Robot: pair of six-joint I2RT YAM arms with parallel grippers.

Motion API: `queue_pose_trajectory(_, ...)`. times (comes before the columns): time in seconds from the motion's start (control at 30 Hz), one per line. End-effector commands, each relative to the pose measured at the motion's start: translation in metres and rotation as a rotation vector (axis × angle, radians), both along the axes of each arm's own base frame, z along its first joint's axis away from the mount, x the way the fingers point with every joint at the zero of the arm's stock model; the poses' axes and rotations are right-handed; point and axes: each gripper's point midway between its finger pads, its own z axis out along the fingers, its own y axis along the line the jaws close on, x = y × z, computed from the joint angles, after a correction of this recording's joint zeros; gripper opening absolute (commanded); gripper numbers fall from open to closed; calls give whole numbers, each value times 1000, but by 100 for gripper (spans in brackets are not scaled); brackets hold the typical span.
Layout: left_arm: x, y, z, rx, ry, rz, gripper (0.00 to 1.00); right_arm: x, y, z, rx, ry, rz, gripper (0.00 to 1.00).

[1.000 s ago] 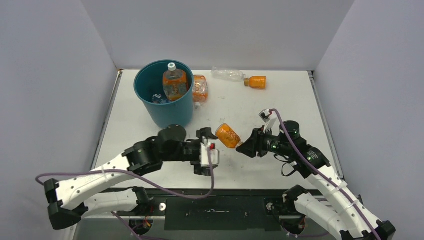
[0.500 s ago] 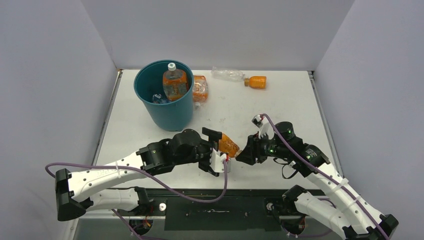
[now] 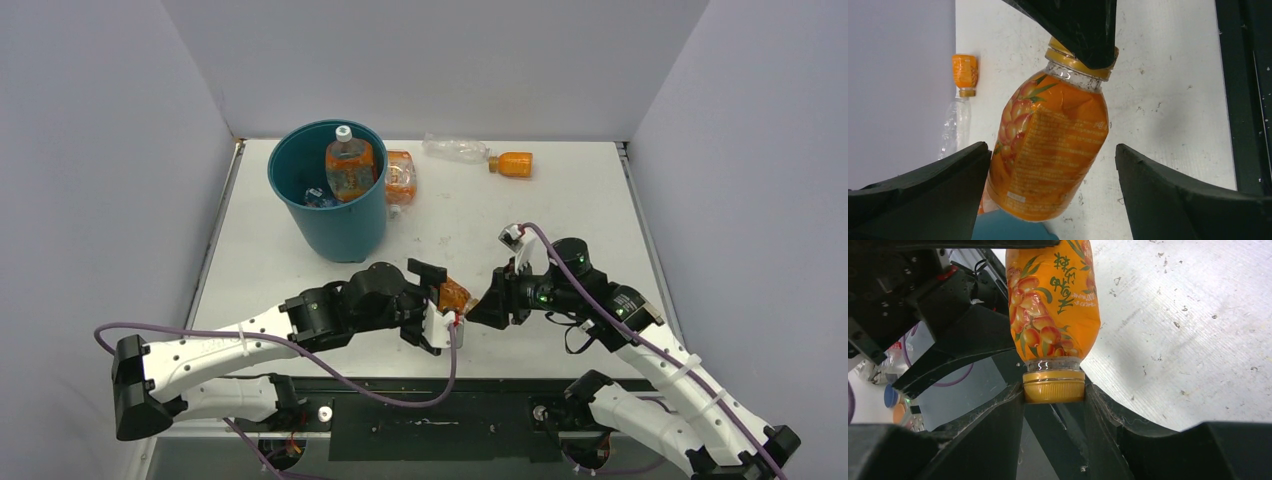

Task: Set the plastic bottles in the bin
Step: Place the plastic bottle in the trash bin.

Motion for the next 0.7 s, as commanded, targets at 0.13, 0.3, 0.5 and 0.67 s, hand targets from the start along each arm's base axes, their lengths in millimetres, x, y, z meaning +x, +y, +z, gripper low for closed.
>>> queue_pose_trajectory(0.13, 0, -17, 9, -77, -8, -9, 65, -5, 13, 35, 93, -80, 58, 5)
queue_pose_trajectory(0.3, -2, -16, 8, -94, -16, -10, 45, -4, 14, 50, 130, -122, 54, 5)
queue_pose_trajectory(0.5, -6, -15, 13, -129, -2, -13, 32, 5, 11, 65, 154, -190, 6, 64)
queue_pose_trajectory(0.67, -33, -24, 37, -333, 147, -77, 29, 12, -12, 103, 204, -397, -112, 95)
